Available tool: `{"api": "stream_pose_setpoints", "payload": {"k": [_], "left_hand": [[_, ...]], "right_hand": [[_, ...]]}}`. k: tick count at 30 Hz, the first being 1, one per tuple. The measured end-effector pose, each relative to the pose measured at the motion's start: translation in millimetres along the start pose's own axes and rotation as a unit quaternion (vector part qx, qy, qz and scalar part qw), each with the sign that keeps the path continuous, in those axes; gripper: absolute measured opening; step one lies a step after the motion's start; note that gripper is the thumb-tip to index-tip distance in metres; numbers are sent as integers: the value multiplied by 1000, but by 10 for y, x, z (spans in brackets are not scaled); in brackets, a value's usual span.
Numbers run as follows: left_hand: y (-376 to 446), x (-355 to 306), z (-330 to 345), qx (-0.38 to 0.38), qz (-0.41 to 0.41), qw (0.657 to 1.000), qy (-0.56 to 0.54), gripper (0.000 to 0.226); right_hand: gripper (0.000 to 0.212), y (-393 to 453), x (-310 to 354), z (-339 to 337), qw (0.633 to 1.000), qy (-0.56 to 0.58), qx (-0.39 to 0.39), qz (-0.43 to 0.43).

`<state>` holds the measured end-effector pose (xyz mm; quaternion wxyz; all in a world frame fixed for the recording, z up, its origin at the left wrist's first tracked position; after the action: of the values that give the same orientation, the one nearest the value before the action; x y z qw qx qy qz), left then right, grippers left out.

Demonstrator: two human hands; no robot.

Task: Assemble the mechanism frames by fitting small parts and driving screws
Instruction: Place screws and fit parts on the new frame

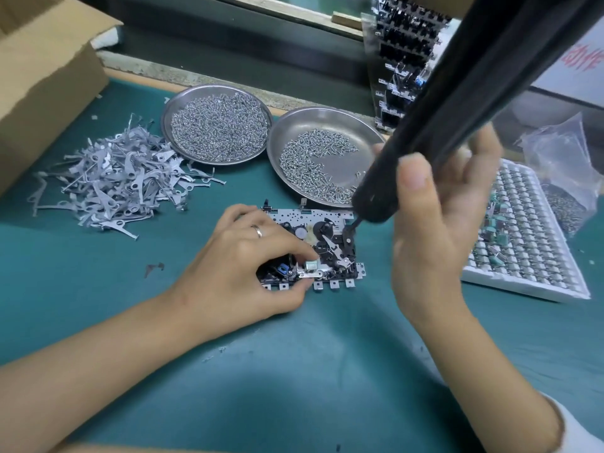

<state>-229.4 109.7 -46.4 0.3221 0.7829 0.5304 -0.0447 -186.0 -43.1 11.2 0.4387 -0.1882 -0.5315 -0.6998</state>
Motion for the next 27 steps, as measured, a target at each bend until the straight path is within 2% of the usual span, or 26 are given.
{"api": "stream_pose_setpoints", "payload": {"k": [2,4,6,9,12,19,27], "left_hand": [[1,-2,4,-5,5,1000,8,23],[-4,2,13,-14,9,1000,19,24],[-8,5,21,-16,15,999,27,24],[3,8,29,-17,16,999,28,22],[10,9,51,-26,18,999,15,16],[51,48,60,-6,33,999,-37,12],[58,31,81,-20,31,998,-51,29]], "right_hand": [[26,-89,-14,-182,995,-62,-51,-65],[12,-236,-57,-296,989,-107,-74,-64],[10,-393,-132,-300,994,-101,-29,35],[13,-519,-269,-260,979,-61,13,191],[17,-492,-331,-290,968,-34,8,247],[17,-494,-353,-311,965,-25,21,261],[16,-495,-350,-302,966,-23,27,257]]}}
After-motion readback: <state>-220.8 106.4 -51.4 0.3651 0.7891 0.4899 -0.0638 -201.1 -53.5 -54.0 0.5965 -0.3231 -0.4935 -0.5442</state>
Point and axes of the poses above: each hand's wrist, its own y-axis towards the middle knuckle, its own z-axis out of the palm, x = y × z, the point moved 1 cm from there along y, towards the middle knuckle, and after that the axes turned 13 degrees about y, right-handed, at the moved point
